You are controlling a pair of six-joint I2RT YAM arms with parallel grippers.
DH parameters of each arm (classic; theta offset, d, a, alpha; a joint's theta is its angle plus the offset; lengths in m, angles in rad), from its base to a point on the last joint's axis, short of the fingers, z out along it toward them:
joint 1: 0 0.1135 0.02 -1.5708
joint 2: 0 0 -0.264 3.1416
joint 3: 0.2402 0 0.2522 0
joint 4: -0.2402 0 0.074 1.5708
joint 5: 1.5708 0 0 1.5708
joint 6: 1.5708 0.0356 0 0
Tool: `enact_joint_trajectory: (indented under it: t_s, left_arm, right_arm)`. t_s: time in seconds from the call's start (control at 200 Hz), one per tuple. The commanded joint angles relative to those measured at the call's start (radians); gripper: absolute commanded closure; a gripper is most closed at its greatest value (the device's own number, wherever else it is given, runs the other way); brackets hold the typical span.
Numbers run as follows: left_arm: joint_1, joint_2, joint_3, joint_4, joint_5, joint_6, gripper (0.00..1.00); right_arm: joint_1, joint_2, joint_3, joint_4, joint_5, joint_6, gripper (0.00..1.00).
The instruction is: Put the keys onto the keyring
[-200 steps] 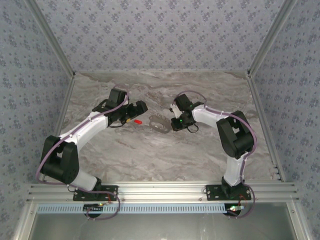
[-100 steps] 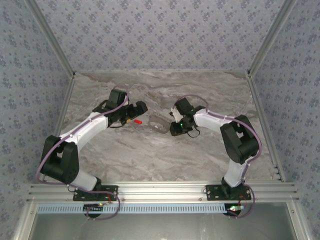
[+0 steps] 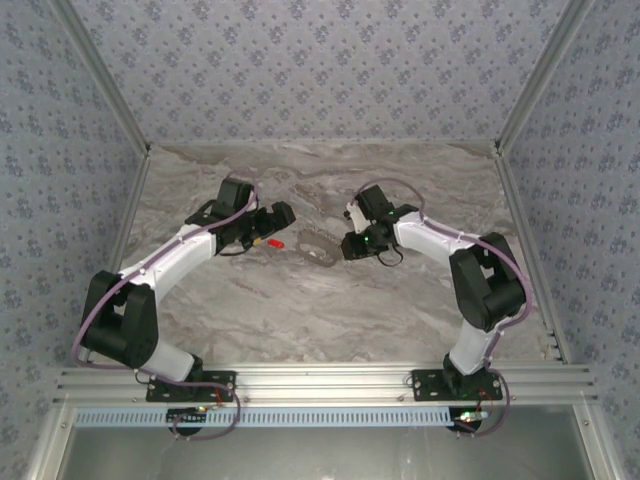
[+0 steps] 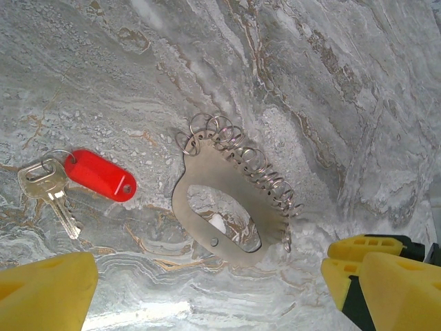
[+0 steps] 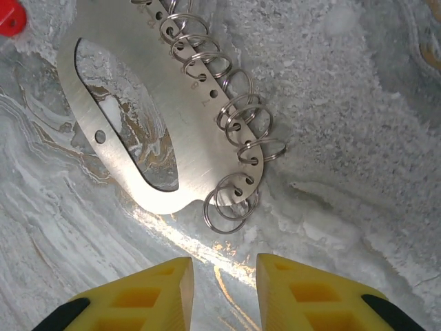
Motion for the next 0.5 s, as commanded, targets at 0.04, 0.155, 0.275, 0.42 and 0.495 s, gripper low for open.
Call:
enact_joint_trajectory:
  t_s: [0.04, 0.155, 0.275, 0.42, 0.495]
  left_arm:
    - [-0.006, -0.026, -0.003, -0.006, -0.008, 0.006, 0.02]
    - [-0.006, -0.028, -0.002, -0.011, -0.012, 0.008, 0.02]
    - [-0.005, -0.032, -0.004, -0.015, -0.015, 0.008, 0.02]
    - [-0.005, -0.032, -0.004, -0.016, -0.016, 0.009, 0.02]
    - [-0.005, -0.029, -0.003, -0.018, -0.017, 0.009, 0.02]
  right_arm:
    - [0.031, 0.048, 0.065, -0.053, 0.071, -0.081, 0.66]
    - [0.052, 0.067, 0.072, -0.064, 0.121, -0.111, 0.65]
    - [0.069, 0.078, 0.074, -0.068, 0.126, -0.120, 0.65]
    - [0.085, 0.085, 0.065, -0.062, 0.106, -0.105, 0.65]
    - [0.094, 0.087, 0.061, -0.056, 0.096, -0.095, 0.65]
